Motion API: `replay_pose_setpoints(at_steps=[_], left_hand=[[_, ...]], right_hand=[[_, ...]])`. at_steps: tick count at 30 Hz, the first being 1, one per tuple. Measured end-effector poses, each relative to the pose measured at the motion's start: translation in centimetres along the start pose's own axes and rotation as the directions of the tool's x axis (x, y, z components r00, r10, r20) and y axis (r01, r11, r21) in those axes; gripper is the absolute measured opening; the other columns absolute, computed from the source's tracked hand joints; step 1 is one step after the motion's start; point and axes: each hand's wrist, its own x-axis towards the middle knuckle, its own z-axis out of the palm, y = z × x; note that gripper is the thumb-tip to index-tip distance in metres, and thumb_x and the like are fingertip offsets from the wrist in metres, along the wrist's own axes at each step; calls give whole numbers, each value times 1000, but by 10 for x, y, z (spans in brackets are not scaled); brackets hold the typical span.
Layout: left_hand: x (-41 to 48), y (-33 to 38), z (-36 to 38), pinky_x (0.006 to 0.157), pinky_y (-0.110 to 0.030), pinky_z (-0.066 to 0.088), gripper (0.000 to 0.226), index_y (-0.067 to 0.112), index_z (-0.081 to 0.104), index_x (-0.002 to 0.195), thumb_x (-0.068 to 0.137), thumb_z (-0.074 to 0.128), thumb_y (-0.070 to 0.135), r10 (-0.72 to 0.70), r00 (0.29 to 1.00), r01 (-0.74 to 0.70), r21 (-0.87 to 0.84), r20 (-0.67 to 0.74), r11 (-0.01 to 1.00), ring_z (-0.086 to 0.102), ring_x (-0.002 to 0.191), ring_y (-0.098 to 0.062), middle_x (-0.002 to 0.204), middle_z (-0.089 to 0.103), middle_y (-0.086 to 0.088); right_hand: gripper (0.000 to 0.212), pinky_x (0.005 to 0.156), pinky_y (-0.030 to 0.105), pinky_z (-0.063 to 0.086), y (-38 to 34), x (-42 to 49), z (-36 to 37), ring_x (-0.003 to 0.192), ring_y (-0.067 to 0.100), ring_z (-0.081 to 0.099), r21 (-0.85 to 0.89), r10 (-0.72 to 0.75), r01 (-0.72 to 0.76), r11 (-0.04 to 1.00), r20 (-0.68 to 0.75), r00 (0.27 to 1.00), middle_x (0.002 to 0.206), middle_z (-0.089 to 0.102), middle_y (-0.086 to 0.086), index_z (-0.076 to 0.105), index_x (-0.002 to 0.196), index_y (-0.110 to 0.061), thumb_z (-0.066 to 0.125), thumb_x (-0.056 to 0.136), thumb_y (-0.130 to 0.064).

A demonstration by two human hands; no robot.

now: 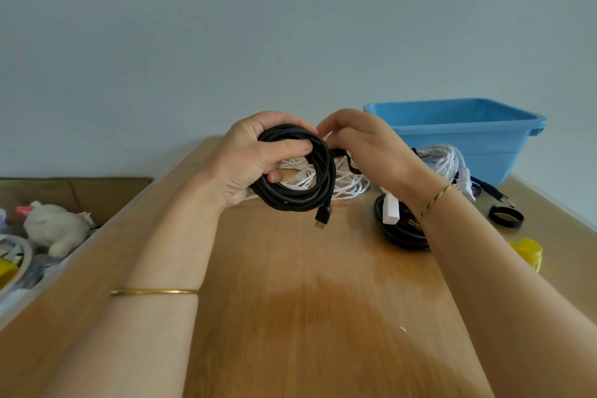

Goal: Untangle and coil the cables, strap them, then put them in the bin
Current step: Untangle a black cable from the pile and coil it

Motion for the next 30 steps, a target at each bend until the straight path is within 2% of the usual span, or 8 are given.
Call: replay_pose_setpoints(at_steps=[4, 6, 11, 14, 18, 22, 26, 30], left_hand=[[-1, 2, 1, 38, -19, 28, 17, 10, 68, 88, 82, 63, -5, 37, 999, -36, 54, -17, 998, 29, 35, -5, 54, 57, 8], [0, 3, 0, 37, -18, 27, 16, 8, 67, 89, 82, 63, -6, 24, 999, -23, 16, -42, 1000, 29, 35, -5, 50, 56, 9], [2, 3, 3, 35, -15, 27, 15, 4, 66, 92, 81, 63, -6, -56, 998, 54, -49, -42, 997, 29, 34, -5, 54, 59, 5], [4, 3, 3, 36, -14, 26, 14, 7, 68, 90, 82, 64, -4, -96, 992, 90, -76, -81, 993, 28, 35, -5, 60, 62, 3], [4, 4, 2, 36, -15, 25, 15, 10, 69, 84, 79, 67, -4, -120, 985, 112, -66, -125, 991, 28, 37, -6, 62, 61, 0], [3, 3, 7, 35, -15, 27, 16, 11, 69, 86, 80, 67, -4, -137, 986, 134, -44, -96, 990, 27, 37, -6, 59, 58, 2], [3, 3, 7, 36, -14, 27, 15, 11, 69, 85, 81, 66, -4, -140, 987, 136, -51, -75, 989, 28, 36, -6, 56, 53, 2], [2, 6, 7, 32, -14, 31, 14, 8, 67, 86, 81, 64, -5, -144, 988, 138, -104, -52, 985, 55, 43, -9, 62, 64, -3]], right_hand=[[18, 59, 12, 41, 0, -2, -7, 63, 4, 51, -190, 60, -41, 981, 95, 994, 70, 58, -5, 68, 90, -7, 50, 89, -6], [16, 61, 20, 38, 0, -4, -12, 68, 9, 48, -213, 74, -48, 976, 114, 991, 72, 54, 1, 66, 85, -5, 55, 91, -16], [28, 52, 16, 35, -1, -3, -15, 57, 8, 45, -260, 11, -1, 965, 35, 999, 64, 51, 1, 61, 80, -2, 58, 92, -27], [25, 49, 14, 37, -3, -2, -10, 46, 5, 39, -138, 27, -28, 990, -6, 1000, 58, 43, 0, 56, 82, -3, 52, 95, -24], [33, 48, 20, 32, -3, -3, -8, 48, 6, 30, 193, 79, -109, 975, 158, 984, 56, 34, -10, 54, 86, -9, 51, 94, -40], [20, 51, 22, 35, 1, -3, -6, 47, 4, 38, 96, 41, -55, 994, 139, 989, 49, 44, -16, 54, 86, -14, 54, 94, -32], [18, 49, 23, 32, 0, -4, -5, 48, 8, 31, 245, 55, -98, 965, 176, 983, 53, 38, -10, 48, 83, -13, 49, 98, -22], [16, 47, 22, 31, -2, -5, -4, 46, 8, 30, 324, 58, -120, 938, 195, 979, 57, 36, -4, 47, 84, -11, 47, 99, -17]])
